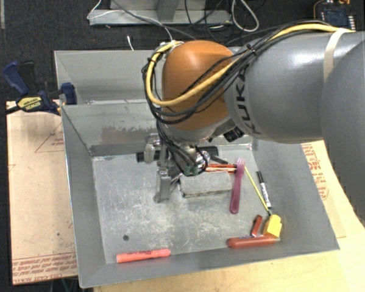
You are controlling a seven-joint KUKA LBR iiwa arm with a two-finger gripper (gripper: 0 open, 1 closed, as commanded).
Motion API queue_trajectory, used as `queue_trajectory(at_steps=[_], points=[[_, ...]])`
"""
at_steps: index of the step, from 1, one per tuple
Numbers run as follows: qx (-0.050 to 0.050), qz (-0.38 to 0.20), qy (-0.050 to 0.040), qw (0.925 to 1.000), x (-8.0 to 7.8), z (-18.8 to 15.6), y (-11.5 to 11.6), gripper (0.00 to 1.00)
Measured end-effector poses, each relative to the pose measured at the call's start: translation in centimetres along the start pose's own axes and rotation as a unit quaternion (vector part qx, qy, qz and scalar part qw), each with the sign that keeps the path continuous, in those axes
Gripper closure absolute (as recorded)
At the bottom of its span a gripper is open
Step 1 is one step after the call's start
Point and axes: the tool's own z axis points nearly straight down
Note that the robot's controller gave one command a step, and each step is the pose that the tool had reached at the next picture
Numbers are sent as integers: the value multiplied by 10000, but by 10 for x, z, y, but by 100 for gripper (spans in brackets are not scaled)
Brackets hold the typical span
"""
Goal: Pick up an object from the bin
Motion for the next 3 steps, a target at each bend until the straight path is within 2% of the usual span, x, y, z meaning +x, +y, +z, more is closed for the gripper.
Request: queue_trajectory(at_steps=[1,2,3], points=[[-6,21,-36,10000,-1,-5,-1,0],[-2,-1404,-44,9901,-51,103,-82,0],[-20,-1350,-104,9908,-72,45,-66,0]])
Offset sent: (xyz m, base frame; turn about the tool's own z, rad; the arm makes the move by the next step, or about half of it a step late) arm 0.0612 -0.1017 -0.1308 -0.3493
